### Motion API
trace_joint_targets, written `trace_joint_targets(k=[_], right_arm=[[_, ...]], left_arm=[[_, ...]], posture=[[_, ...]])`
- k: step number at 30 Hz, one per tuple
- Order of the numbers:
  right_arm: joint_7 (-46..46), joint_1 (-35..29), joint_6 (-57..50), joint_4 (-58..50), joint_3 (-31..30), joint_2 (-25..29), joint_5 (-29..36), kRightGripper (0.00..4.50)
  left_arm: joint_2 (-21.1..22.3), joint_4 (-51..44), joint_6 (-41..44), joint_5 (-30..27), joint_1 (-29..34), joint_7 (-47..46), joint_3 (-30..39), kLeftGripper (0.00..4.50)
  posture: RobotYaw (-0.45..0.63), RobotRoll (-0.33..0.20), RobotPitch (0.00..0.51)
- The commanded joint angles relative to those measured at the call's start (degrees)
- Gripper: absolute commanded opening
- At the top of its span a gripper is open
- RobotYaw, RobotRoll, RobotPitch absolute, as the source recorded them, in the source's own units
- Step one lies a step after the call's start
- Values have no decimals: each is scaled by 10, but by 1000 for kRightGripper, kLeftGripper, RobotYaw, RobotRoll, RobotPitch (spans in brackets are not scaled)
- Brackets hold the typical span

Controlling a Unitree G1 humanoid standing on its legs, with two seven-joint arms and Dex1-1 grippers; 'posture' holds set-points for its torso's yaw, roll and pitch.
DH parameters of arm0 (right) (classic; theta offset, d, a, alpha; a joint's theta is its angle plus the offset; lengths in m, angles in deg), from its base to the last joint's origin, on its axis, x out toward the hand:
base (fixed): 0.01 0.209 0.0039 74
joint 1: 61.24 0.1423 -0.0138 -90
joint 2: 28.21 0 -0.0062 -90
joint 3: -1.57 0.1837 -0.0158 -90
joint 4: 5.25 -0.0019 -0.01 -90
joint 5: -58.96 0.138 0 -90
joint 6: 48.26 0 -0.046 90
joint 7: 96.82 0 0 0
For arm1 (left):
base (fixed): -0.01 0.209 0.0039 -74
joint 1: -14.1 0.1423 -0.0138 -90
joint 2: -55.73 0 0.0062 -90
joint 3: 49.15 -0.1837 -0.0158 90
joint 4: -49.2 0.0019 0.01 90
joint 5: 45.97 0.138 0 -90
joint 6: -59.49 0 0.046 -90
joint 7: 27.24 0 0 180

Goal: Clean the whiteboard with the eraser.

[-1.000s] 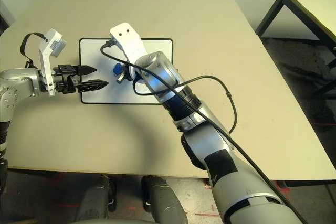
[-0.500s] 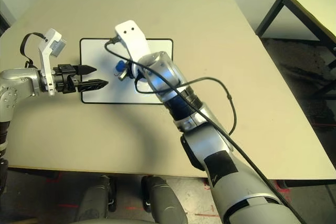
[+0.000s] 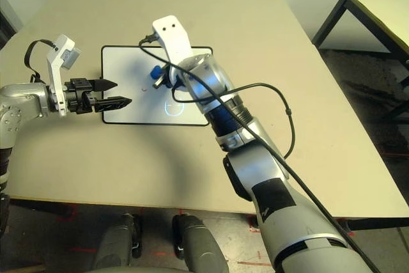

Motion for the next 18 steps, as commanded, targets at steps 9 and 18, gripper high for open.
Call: trace_joint_targets(k=[9,18], right_arm=[[9,-96,-91,-121,-65,-5,2,617],[14,-99,-95,-133,-74,2,3,617]], left_arm=[[7,-4,3,0,4,4,1,4500],[6,-3,4,0,2,4,0,4500]], posture=[[-25,0,141],[-28,0,139]])
